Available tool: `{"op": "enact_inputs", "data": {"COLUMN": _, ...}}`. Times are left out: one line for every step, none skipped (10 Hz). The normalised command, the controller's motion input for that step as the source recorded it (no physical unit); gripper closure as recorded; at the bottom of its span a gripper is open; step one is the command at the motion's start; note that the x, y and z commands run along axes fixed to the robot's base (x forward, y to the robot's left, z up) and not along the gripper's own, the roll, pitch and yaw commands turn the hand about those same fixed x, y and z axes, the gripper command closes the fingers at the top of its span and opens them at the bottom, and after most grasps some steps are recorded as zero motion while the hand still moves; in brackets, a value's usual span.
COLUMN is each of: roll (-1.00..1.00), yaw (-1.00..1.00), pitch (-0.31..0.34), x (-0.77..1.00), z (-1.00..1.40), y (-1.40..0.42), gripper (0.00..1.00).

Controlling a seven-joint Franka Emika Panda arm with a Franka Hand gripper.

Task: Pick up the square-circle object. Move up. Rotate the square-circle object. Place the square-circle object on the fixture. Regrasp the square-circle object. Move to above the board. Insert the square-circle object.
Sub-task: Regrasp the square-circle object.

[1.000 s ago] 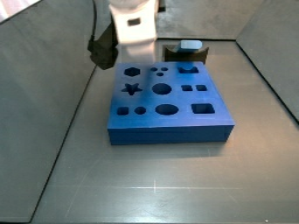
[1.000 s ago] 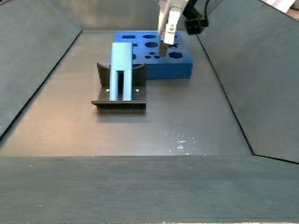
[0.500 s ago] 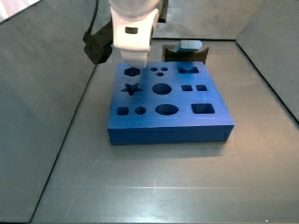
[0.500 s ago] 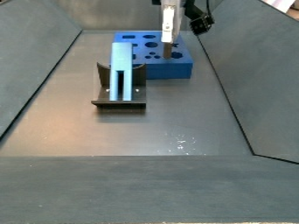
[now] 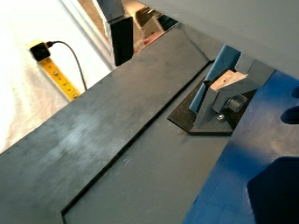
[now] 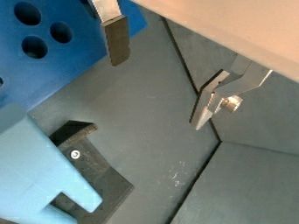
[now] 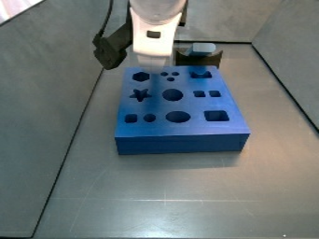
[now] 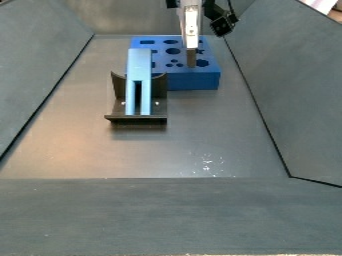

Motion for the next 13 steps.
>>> {"op": "enact_inputs", "data": {"roll": 0.06, "yaw": 0.32, "pitch": -0.095, "x": 0.04, "z": -0.01, "y": -0.03, "gripper": 0.00}}
{"op": "enact_inputs", "data": {"roll": 0.06, "yaw": 0.26, "pitch": -0.128, "x": 0.04, "z": -0.02, "y": -0.04, "gripper": 0.00}}
{"op": "enact_inputs", "data": {"roll": 0.08, "yaw": 0.18, "pitch": -0.134, "x": 1.00, "z": -0.01, "y": -0.02, "gripper": 0.00}}
{"op": "enact_inputs", "data": {"roll": 0.08, "yaw": 0.12, "pitch": -0.130, "x": 1.00, "z": -0.01, "y": -0.02, "gripper": 0.00}}
{"op": "enact_inputs", "data": {"roll": 0.10, "yaw": 0.05, "pitch": -0.112, "x": 1.00, "z": -0.03, "y": -0.01, "gripper": 0.00}}
{"op": "enact_inputs", "data": {"roll": 0.11, "yaw": 0.02, "pitch": -0.102, "x": 1.00, "z": -0.03, "y": -0.02, "gripper": 0.00}}
{"op": "enact_inputs", "data": {"roll": 0.12, "yaw": -0.02, "pitch": -0.073, "x": 1.00, "z": -0.03, "y": -0.01, "gripper": 0.00}}
{"op": "enact_inputs", "data": {"roll": 0.12, "yaw": -0.03, "pitch": -0.056, "x": 1.00, "z": -0.04, "y": -0.01, "gripper": 0.00}}
{"op": "enact_inputs", "data": {"roll": 0.11, "yaw": -0.05, "pitch": -0.011, "x": 1.00, "z": -0.04, "y": -0.02, "gripper": 0.00}}
{"op": "enact_inputs", "data": {"roll": 0.11, "yaw": -0.06, "pitch": 0.025, "x": 1.00, "z": -0.04, "y": -0.02, "gripper": 0.00}}
{"op": "enact_inputs", "data": {"roll": 0.10, "yaw": -0.05, "pitch": 0.072, "x": 1.00, "z": -0.04, "y": -0.02, "gripper": 0.00}}
{"op": "enact_inputs", "data": {"roll": 0.10, "yaw": -0.04, "pitch": 0.098, "x": 1.00, "z": -0.04, "y": -0.01, "gripper": 0.00}}
{"op": "enact_inputs", "data": {"roll": 0.10, "yaw": -0.02, "pitch": 0.119, "x": 0.99, "z": -0.04, "y": -0.01, "gripper": 0.00}}
